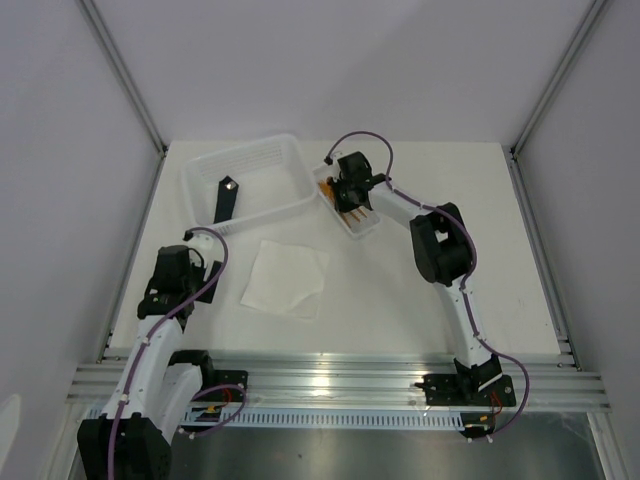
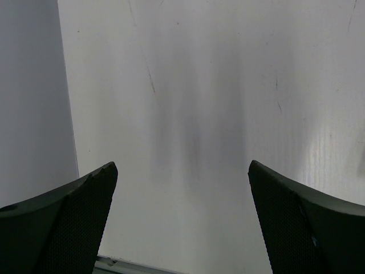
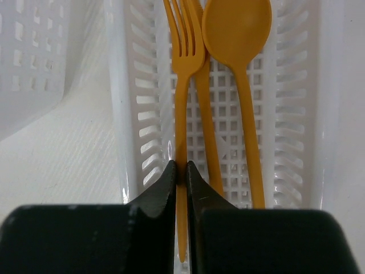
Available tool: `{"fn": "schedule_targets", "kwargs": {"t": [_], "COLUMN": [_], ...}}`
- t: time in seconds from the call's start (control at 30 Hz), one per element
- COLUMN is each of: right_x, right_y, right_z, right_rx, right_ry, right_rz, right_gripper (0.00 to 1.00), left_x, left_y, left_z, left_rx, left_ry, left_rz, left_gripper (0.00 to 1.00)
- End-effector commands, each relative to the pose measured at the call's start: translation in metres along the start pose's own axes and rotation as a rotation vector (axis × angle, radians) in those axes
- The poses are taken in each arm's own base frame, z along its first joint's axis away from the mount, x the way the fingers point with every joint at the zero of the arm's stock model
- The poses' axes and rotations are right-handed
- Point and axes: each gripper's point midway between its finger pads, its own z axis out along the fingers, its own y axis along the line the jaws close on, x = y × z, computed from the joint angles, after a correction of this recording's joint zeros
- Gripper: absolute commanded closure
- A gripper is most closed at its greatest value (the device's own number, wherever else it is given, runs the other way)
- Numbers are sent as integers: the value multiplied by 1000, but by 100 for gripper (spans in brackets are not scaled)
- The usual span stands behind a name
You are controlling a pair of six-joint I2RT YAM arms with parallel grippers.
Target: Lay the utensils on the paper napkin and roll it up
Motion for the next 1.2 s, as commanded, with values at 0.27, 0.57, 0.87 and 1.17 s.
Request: {"fn": "schedule_targets", "kwargs": {"t": [0.27,0.57,0.87,1.17], "right_x": [-78,-76,31,71], "right_y": [3,78,240,264], "right_z": [-65,-129,-142,-106], "right_rx": [-2,-215,-594,-584], "right_ry": [-208,-303,-155,-43], "right_rz": [41,157,244,256], "right_gripper": [100,100,100,100], "left_x": [-3,-7,-10,-9], "left_y": [4,4,4,4], "left_z": [-1,-3,-6,-6], "left_rx": [-19,-16,-12,-17], "left_ry": [-21,-42,-58,-62], "left_rz": [-20,-24,-26,-27], "left_gripper": [1,1,0,0]}}
